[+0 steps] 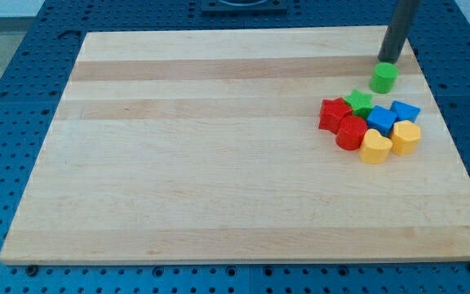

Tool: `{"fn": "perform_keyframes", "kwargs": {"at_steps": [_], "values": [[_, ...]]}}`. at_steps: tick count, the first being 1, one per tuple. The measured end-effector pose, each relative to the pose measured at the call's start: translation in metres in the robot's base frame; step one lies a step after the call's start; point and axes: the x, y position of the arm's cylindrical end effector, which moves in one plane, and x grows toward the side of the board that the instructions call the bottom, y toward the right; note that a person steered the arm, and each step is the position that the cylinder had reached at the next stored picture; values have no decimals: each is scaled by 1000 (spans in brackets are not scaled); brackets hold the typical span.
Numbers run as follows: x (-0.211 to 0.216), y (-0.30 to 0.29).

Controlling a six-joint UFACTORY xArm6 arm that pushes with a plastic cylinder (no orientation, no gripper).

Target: Push green circle into the group of blocks

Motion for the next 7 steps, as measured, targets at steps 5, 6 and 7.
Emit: {"fn": "perform_keyframes", "kwargs": {"at_steps": [5, 6, 7], "values": [[-2, 0], [-4, -7], [10, -13]]}}
